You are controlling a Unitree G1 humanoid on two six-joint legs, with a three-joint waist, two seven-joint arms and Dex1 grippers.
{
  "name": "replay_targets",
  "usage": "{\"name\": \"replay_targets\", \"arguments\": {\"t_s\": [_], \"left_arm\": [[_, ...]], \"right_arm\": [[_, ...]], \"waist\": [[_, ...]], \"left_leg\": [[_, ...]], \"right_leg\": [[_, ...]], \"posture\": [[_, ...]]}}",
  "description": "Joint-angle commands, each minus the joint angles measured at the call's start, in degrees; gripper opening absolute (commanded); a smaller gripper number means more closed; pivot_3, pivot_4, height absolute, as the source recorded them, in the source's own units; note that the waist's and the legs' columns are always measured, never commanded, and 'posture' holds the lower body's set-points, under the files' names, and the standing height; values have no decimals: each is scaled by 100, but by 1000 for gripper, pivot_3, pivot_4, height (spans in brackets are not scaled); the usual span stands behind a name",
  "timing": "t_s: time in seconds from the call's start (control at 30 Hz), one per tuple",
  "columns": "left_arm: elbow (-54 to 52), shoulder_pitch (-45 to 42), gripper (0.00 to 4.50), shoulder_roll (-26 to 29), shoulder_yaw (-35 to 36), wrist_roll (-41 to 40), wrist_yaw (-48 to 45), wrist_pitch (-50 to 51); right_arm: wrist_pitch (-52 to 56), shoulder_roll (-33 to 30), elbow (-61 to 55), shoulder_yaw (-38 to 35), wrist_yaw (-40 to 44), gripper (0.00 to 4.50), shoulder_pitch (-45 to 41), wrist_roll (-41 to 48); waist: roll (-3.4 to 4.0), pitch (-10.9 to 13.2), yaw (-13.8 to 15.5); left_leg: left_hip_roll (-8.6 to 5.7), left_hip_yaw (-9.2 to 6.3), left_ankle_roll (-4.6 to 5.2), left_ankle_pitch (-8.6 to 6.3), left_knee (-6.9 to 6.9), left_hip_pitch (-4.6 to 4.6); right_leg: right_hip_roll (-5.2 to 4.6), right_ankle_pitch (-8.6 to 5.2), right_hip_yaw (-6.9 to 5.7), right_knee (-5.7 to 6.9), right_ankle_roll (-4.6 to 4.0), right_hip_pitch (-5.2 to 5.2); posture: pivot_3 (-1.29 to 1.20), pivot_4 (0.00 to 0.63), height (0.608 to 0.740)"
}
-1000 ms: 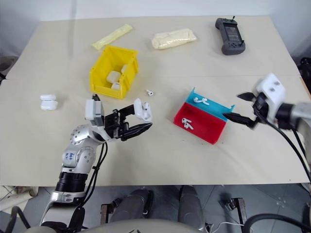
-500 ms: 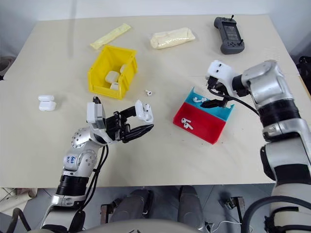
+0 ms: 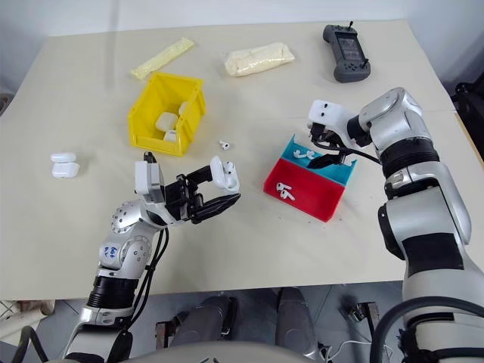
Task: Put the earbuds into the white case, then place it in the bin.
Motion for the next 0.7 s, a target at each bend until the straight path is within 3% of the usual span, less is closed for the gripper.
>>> {"name": "replay_targets", "arguments": {"t_s": [0.03,0.17,0.53,0.7], "left_arm": [[-211,8,2797,-12,-10,-9,29,-107],[-206,0,2797,-11,-16,-16,28,-107],[-156,-55,2797,-11,-7,-7,39,-127],[-154,-62,2797,-1,10,-8,46,-131]], "right_arm": [[-102,59,178,-87,-74,2877,-102,-153],[-149,104,276,-119,-115,1598,-102,-229],[-163,109,379,-143,-42,1598,-116,-407],[-163,149,371,-169,-21,519,-94,-392]], "waist": [[0,0,-4],[1,-1,-18],[2,-1,-22],[2,-1,-26]], "left_leg": [[0,0,0,0,1,0],[-2,-1,0,0,2,0],[-3,-1,0,0,5,2],[-3,0,0,0,5,3]], "right_leg": [[0,0,0,2,0,0],[-2,0,0,6,0,0],[-3,1,0,12,-1,1],[-3,1,0,13,-1,1]], "posture": [[0,150,740],[0,150,740],[0,150,740],[0,150,740]]}}
